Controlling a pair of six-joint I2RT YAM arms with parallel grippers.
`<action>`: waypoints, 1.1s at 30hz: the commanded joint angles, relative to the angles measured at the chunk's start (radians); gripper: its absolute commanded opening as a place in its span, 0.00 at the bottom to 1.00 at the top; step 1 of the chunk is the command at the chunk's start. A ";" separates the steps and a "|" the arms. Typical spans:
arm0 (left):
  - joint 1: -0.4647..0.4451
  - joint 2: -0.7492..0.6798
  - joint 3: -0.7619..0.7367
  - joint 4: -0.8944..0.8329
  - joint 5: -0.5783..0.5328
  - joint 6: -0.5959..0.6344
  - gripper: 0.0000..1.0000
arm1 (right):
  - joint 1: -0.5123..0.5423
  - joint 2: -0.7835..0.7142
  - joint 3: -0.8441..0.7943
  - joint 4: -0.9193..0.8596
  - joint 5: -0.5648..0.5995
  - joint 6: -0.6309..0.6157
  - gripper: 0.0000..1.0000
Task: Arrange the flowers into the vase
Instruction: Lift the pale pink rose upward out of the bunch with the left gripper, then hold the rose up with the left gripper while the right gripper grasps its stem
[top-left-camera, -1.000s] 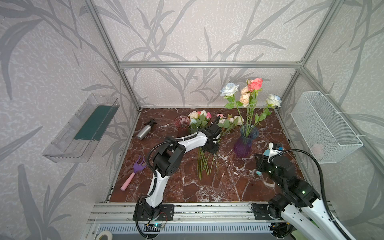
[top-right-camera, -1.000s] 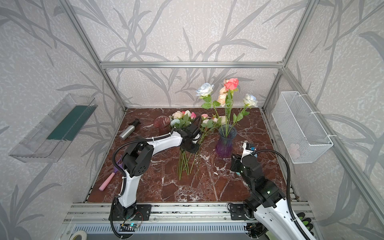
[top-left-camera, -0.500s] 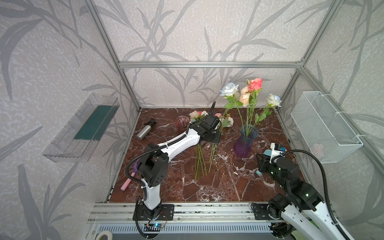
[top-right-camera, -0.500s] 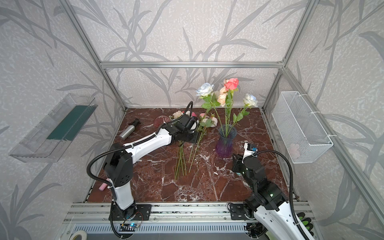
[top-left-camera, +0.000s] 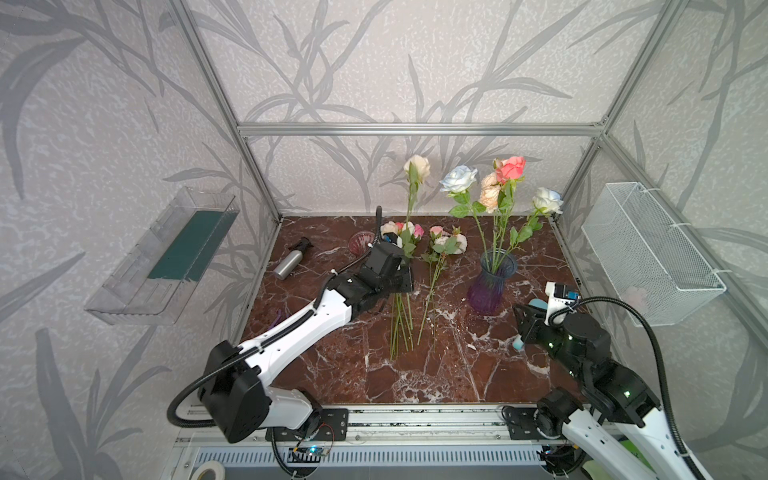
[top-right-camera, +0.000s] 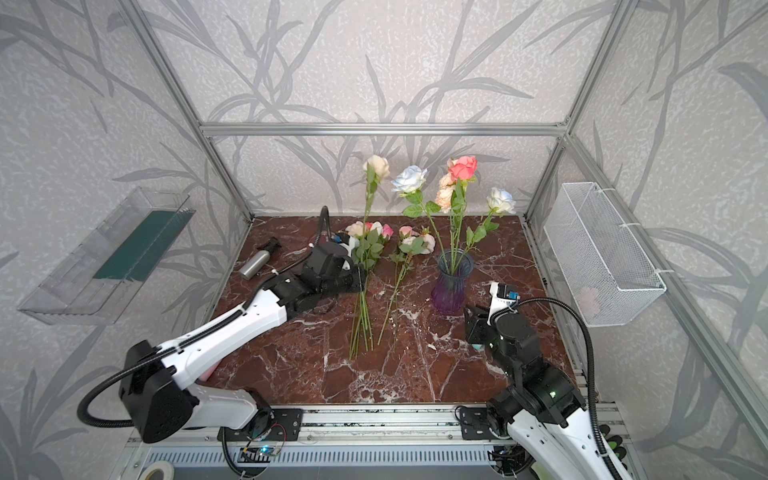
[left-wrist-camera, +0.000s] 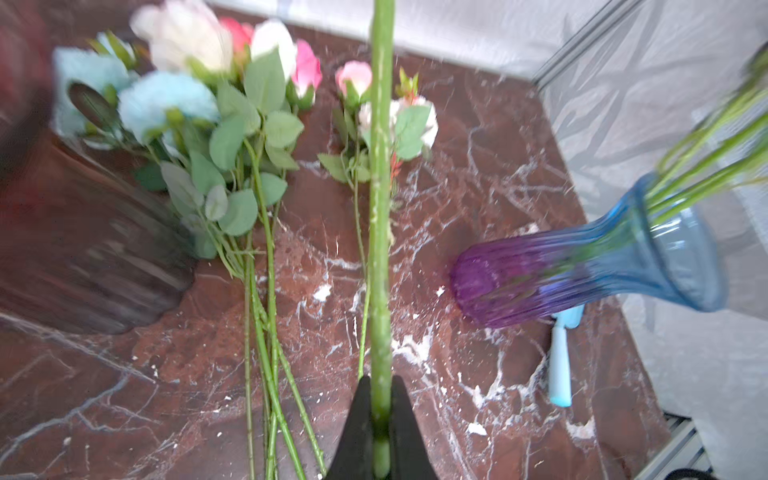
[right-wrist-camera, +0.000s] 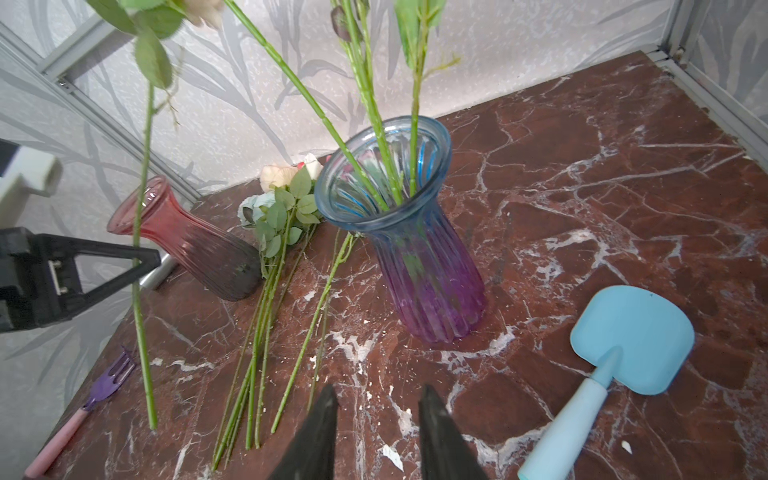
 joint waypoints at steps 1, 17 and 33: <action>0.005 -0.150 -0.066 0.174 -0.069 0.041 0.00 | -0.002 0.034 0.072 0.047 -0.126 -0.062 0.47; -0.202 -0.308 -0.261 0.426 0.035 0.395 0.00 | 0.087 0.412 0.376 0.320 -0.503 -0.166 0.63; -0.370 -0.287 -0.302 0.508 -0.010 0.356 0.00 | 0.270 0.526 0.402 0.489 -0.296 -0.108 0.43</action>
